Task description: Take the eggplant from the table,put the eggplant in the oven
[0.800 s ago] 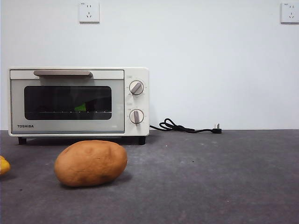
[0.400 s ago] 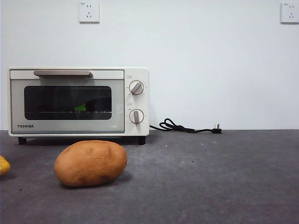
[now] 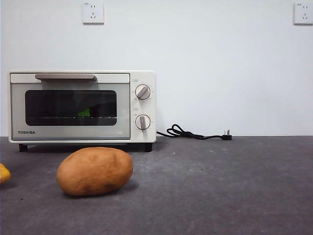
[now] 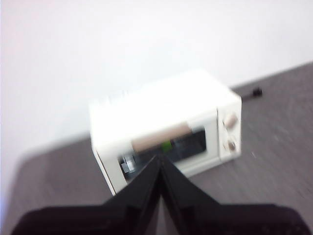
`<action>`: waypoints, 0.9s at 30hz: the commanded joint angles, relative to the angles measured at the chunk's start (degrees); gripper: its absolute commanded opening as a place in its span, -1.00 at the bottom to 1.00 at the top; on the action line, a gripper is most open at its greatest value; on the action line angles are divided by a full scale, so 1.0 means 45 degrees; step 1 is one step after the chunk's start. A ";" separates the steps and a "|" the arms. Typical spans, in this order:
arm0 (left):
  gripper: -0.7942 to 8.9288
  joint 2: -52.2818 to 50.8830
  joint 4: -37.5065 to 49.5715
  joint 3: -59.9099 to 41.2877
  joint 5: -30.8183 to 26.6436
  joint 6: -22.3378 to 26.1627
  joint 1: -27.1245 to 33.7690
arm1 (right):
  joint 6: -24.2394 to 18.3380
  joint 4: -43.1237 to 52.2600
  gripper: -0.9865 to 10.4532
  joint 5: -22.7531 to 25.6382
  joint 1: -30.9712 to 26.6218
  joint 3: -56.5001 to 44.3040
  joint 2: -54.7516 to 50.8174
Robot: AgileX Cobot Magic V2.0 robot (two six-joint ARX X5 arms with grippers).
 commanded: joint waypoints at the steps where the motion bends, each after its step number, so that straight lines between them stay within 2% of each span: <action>1: -0.84 -0.1020 0.1282 -0.0675 0.0044 0.0714 -0.0121 | 0.0131 -0.0287 -0.83 0.0034 0.0019 -0.0015 0.0083; 5: -0.84 -0.2652 0.3322 -0.2594 0.0044 0.0767 -0.0238 | 0.0131 -0.0287 -0.83 0.0034 0.0019 -0.0019 0.0160; 8: -0.84 -0.3842 0.4129 -0.4357 0.0049 0.0767 -0.0287 | 0.0131 -0.0287 -0.83 0.0029 0.0019 -0.0015 0.0233; 13: -0.84 -0.5323 0.4818 -0.7485 0.0049 0.0641 -0.0287 | 0.0131 -0.0287 -0.83 0.0034 0.0019 -0.0015 0.0413; 17: -0.84 -0.6013 0.5523 -0.9656 0.0044 -0.0165 -0.0287 | 0.0131 -0.0282 -0.83 0.0039 0.0019 -0.0015 0.0573; 21: -0.84 -0.6504 0.6105 -1.1254 -0.0015 -0.0967 -0.0287 | 0.0131 -0.0282 -0.83 0.0029 0.0019 -0.0015 0.0729; 27: -0.84 -0.7189 0.6139 -1.2779 -0.0121 -0.1297 -0.0287 | 0.0131 -0.0282 -0.83 0.0034 0.0019 -0.0015 0.1015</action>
